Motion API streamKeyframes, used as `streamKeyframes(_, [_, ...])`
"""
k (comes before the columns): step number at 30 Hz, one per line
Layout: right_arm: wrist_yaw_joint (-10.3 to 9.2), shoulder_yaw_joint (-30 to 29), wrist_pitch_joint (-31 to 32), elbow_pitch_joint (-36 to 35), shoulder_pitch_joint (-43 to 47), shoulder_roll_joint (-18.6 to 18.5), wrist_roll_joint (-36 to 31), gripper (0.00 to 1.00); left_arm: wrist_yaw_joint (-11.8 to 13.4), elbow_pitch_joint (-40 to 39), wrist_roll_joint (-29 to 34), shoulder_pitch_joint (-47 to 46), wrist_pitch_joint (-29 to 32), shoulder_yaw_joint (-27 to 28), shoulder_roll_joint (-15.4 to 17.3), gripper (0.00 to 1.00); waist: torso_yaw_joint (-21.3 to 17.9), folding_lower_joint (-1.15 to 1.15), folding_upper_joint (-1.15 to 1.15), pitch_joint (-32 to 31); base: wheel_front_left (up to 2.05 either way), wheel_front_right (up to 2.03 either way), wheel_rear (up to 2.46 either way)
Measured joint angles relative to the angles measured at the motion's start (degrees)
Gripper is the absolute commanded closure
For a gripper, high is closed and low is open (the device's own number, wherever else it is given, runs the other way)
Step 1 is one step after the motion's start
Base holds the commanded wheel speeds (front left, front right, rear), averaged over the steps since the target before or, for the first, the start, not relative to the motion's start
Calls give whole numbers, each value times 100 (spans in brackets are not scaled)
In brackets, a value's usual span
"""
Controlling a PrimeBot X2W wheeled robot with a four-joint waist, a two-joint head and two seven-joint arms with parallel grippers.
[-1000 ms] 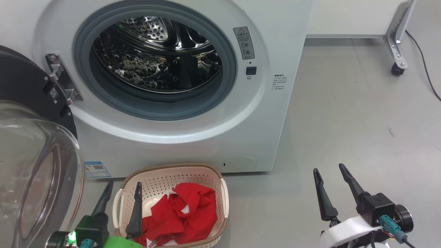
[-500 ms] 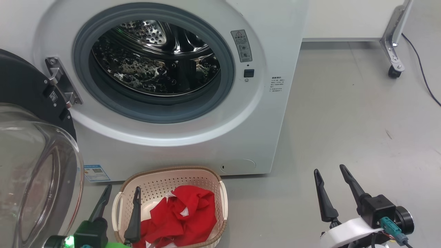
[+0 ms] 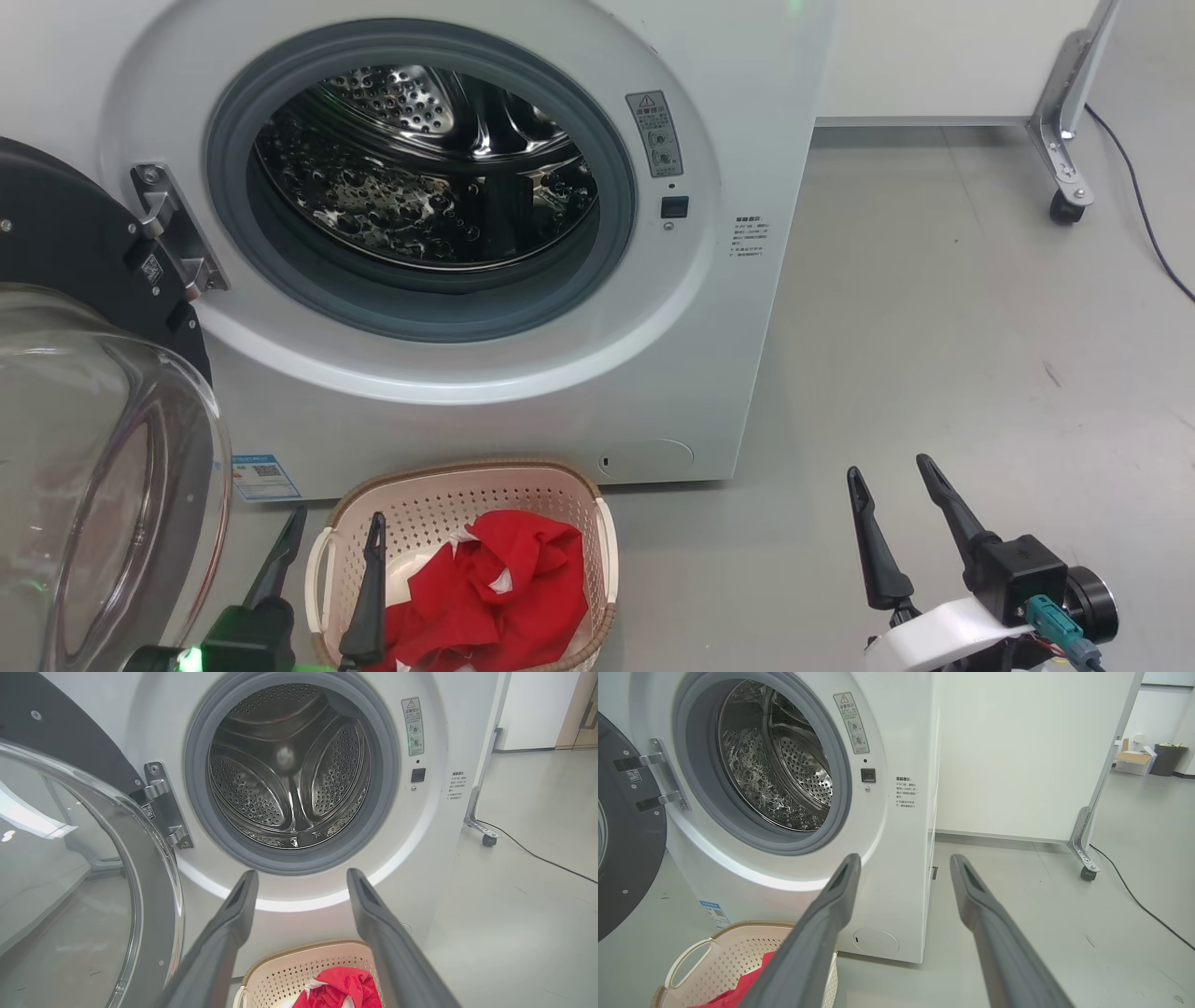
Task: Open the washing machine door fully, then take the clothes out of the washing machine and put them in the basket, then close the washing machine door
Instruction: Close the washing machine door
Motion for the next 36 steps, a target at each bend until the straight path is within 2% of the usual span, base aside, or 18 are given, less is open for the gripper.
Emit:
streamKeyframes(20, [-1, 23, 0, -10, 15, 16, 1, 0, 26, -301, 30, 103, 172, -40, 15, 0, 22, 0, 0, 2, -3, 9, -7])
streamKeyframes(36, [-1, 33, 0, -16, 15, 31, 1, 0, 51, -430, 67, 121, 212, -43, 25, 0, 34, 0, 0, 9, -40, 93, -53])
